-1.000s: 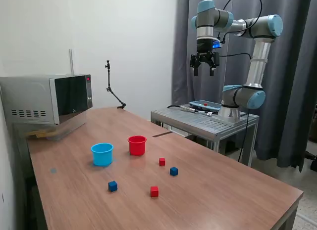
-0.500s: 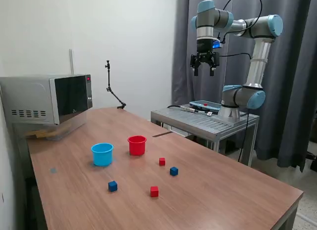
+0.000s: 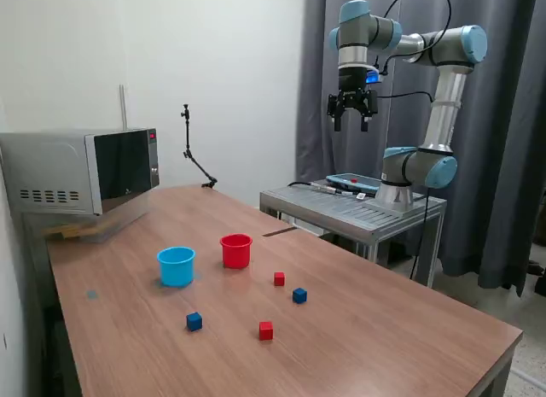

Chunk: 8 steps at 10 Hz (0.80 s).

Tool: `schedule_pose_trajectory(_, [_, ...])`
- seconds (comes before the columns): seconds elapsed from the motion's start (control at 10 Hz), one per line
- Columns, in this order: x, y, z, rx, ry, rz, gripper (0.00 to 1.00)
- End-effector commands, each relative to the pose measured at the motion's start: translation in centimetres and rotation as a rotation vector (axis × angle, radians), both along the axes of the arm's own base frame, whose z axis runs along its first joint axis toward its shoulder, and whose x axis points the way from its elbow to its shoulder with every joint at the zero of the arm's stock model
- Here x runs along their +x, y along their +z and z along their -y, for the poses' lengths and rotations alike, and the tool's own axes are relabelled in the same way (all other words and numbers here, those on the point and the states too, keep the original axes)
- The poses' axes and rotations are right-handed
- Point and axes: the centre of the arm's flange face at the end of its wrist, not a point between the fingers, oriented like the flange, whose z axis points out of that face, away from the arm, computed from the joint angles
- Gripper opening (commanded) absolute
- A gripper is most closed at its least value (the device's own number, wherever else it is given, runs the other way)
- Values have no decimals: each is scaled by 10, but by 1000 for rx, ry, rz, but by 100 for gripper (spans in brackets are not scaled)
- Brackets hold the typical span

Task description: Place red objects in the red bin, and blue objects in the blue bin.

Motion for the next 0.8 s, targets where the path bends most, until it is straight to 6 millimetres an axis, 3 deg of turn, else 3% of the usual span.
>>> schedule_pose_trajectory(0.0, [-11,1,-3,6,-1,-41,100])
schedule_pose_trajectory(0.4, [-69,-17,-12,7,-3,-48,100])
schedule_pose_trajectory(0.7, [-131,-25,-21,15,-4,-99,100])
